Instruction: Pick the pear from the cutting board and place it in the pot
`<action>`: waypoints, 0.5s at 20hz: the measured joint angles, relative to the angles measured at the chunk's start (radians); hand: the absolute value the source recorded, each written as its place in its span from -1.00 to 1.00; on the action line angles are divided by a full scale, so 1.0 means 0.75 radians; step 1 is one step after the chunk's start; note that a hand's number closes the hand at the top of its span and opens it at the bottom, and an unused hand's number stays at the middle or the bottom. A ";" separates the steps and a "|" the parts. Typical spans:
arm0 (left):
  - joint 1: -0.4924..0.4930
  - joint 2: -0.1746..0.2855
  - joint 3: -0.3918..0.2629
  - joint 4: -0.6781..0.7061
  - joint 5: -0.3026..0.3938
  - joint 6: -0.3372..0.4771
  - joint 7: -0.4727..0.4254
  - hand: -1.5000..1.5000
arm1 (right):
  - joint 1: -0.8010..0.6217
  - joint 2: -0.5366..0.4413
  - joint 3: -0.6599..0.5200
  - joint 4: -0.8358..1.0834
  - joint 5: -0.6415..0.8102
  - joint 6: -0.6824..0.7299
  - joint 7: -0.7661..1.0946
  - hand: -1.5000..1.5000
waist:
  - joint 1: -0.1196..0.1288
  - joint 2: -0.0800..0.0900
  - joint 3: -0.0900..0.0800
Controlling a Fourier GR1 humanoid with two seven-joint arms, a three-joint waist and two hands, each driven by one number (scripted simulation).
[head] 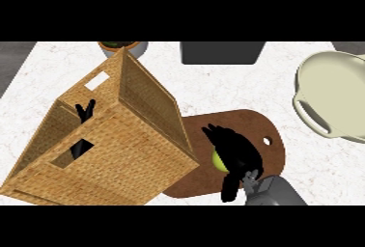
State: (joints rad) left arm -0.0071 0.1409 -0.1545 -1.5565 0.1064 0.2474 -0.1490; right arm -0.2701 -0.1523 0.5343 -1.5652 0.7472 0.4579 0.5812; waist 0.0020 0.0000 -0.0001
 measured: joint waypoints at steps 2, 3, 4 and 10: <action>-0.006 -0.008 0.001 -0.017 -0.014 0.006 0.022 0.00 | 0.003 0.003 0.020 0.022 0.055 -0.035 -0.046 1.00 | 0.000 0.000 0.000; -0.011 -0.009 0.005 -0.003 -0.014 0.000 0.016 0.00 | -0.012 0.000 0.019 0.037 0.079 -0.061 -0.075 1.00 | 0.000 0.000 0.000; -0.007 -0.016 0.001 -0.008 -0.022 0.003 0.015 0.00 | -0.011 -0.001 0.024 0.042 0.104 -0.093 -0.102 1.00 | 0.001 0.000 0.000; 0.008 -0.030 0.012 -0.040 -0.044 -0.012 0.033 0.00 | -0.041 0.013 -0.017 0.097 0.211 -0.187 -0.235 1.00 | 0.001 0.000 0.000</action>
State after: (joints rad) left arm -0.0012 0.1185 -0.1454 -1.5862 0.0736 0.2381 -0.1244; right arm -0.3009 -0.1423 0.5216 -1.4926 0.9058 0.3173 0.4050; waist 0.0030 -0.0002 -0.0001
